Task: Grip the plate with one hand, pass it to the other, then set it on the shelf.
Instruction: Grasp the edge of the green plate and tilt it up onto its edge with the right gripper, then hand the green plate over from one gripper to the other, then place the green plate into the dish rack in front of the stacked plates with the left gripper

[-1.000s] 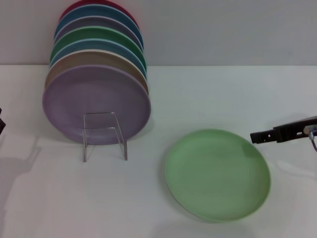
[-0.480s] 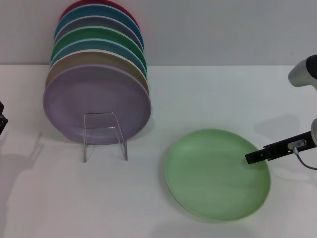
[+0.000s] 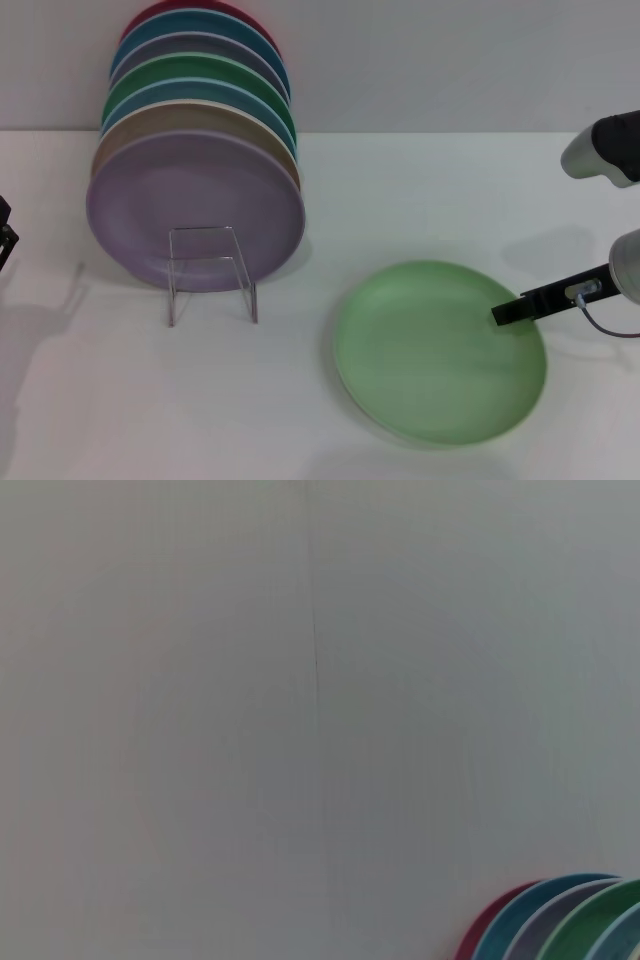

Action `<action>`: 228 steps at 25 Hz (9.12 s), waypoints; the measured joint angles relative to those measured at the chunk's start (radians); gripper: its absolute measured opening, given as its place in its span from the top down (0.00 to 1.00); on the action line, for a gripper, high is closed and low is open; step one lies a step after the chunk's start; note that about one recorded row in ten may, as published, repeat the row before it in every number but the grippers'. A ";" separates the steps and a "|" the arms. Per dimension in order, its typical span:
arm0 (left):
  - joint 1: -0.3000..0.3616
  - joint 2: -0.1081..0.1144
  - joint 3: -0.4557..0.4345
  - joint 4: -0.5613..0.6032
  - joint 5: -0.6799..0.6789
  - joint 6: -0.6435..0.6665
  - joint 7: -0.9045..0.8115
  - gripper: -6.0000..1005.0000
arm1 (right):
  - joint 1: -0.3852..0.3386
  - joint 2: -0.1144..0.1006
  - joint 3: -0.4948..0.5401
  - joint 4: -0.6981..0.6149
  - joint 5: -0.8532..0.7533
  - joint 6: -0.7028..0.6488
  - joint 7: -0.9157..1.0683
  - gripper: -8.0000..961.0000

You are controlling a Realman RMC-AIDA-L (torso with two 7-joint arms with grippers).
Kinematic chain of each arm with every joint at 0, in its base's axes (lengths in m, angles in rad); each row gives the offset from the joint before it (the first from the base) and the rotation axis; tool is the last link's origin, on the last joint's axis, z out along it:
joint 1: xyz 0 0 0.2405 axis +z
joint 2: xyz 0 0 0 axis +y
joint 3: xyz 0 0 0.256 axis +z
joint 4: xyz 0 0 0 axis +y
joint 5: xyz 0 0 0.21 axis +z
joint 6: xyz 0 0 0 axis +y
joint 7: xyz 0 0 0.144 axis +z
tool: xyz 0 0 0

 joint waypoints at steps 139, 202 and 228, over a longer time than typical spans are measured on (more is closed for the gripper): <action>-0.018 0.010 -0.028 -1.629 -0.288 -2.197 0.726 0.46 | -0.527 0.008 -0.129 0.593 0.619 -0.368 -0.825 0.96; -0.143 0.077 0.176 -0.229 0.138 0.303 0.378 0.94 | -0.369 0.005 0.855 -0.437 1.372 0.424 -1.258 0.39; -0.256 0.089 0.205 0.105 0.138 0.272 0.366 0.94 | -0.344 0.002 0.768 -0.452 1.362 0.429 -1.275 0.39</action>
